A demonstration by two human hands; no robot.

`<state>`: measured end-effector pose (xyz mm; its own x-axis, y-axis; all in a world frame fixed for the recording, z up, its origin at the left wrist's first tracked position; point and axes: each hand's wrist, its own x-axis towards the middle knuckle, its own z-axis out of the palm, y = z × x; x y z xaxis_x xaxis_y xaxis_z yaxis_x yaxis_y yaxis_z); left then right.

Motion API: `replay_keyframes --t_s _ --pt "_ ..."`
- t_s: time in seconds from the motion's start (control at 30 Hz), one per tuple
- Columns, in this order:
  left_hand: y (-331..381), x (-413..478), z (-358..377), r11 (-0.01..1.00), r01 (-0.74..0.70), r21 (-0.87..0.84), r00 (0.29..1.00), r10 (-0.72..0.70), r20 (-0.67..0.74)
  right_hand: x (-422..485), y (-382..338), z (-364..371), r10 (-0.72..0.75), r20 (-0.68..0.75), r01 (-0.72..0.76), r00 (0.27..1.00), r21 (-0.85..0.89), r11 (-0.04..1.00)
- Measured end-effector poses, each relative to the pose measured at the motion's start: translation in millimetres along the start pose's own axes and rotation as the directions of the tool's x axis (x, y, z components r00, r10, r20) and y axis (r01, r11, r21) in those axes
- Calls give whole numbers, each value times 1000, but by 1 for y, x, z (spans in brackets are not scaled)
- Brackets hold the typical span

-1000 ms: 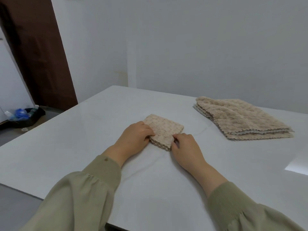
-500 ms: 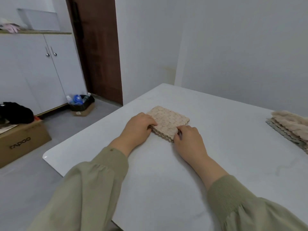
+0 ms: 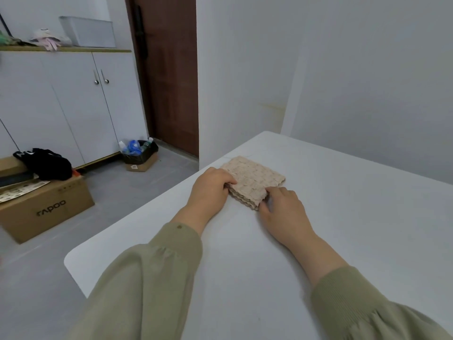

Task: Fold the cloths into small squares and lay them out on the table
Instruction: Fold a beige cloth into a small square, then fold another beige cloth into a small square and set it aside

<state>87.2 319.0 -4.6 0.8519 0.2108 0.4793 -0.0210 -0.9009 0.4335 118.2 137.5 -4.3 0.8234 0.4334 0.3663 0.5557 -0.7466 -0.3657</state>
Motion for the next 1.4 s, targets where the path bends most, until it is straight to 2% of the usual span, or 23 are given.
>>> replay_keyframes --t_s 0.2,0.4,0.53,0.67,0.8,0.9,1.0,1.13,1.23,1.4 --pt "7 3 0 998 -3 60 1000 1 24 1 -2 -5 -7 45 8 999 -13 1000" --pt "36 -22 -2 990 -63 125 997 57 47 -24 3 -20 52 53 -51 997 -33 998" --pt "80 -43 5 985 -146 92 987 139 79 -52 28 -49 120 14 -119 993 -71 990" --pt "140 -61 20 963 -211 169 969 185 162 -87 60 -80 187 -28 -188 982 -117 975" --pt "201 -85 39 948 -234 216 932 156 326 -127 93 -111 249 -40 -252 968 -180 951" --pt "238 -100 50 947 -221 231 925 129 358 -162 117 -135 293 -59 -298 954 -246 922" --pt "274 -112 64 955 -201 216 910 101 402 -197 140 -158 358 -51 -354 932 -336 873" --pt "312 -124 83 946 -267 183 877 160 452 -228 169 -178 457 -29 -432 889 -385 816" --pt "317 -124 90 935 -306 180 852 184 491 -230 187 -187 533 -39 -506 845 -380 775" --pt "300 -114 91 946 -274 173 784 116 610 -222 206 -191 630 -107 -620 769 -366 694"
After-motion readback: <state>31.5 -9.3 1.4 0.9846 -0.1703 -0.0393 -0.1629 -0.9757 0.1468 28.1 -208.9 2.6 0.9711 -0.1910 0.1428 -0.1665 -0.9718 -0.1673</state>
